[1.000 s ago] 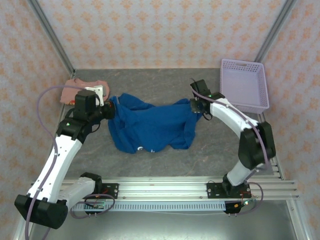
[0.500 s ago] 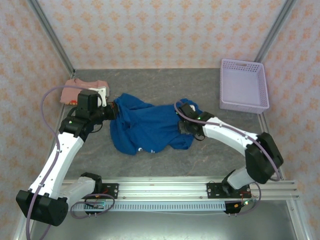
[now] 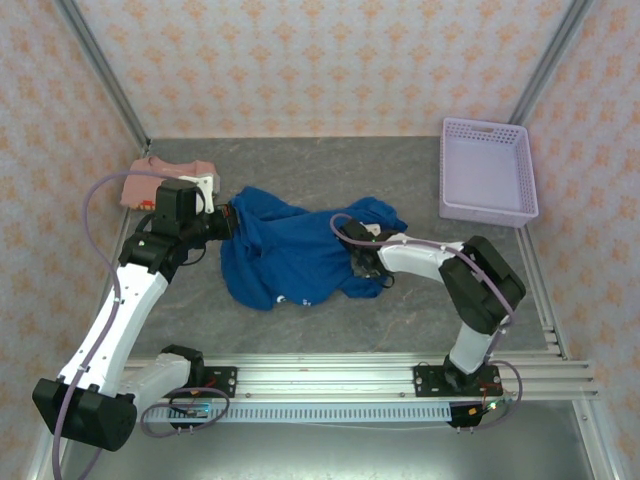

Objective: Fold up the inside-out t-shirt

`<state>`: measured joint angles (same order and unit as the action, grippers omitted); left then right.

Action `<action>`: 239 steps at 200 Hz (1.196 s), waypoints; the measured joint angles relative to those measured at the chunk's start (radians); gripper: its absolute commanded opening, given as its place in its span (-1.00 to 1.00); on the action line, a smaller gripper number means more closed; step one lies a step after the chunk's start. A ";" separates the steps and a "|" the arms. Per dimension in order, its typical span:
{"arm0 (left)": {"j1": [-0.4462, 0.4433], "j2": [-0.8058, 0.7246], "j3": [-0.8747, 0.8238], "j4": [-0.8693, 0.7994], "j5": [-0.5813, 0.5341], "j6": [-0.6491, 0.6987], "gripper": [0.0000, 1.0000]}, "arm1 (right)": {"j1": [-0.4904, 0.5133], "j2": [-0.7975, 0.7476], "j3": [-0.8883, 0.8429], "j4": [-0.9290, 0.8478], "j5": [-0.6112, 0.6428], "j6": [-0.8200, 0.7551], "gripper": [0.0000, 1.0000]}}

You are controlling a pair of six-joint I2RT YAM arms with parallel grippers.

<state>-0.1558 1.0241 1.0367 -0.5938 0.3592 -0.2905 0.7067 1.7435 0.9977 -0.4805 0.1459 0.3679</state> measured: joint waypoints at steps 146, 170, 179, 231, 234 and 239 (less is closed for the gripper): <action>0.000 0.000 0.000 0.000 -0.027 0.003 -1.00 | -0.161 -0.232 -0.045 -0.023 -0.078 -0.058 -0.86; 0.000 0.000 0.000 0.000 -0.028 0.003 -1.00 | -0.202 -0.247 -0.047 -0.029 -0.135 -0.073 -0.77; 0.000 0.000 0.000 0.000 -0.030 0.003 -1.00 | -0.222 -0.247 -0.050 -0.034 -0.151 -0.082 -0.74; 0.000 0.000 0.000 0.000 -0.030 0.003 -1.00 | -0.276 -0.244 -0.052 -0.082 -0.188 -0.108 -0.57; 0.000 0.000 0.000 -0.001 -0.030 0.003 -1.00 | -0.276 -0.244 -0.053 -0.084 -0.190 -0.111 -0.56; 0.000 0.000 0.000 0.000 -0.030 0.003 -1.00 | -0.275 -0.244 -0.053 -0.087 -0.195 -0.111 -0.54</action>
<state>-0.1562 1.0237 1.0367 -0.5941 0.3290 -0.2871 0.4313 1.4994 0.9447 -0.5671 -0.0486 0.2569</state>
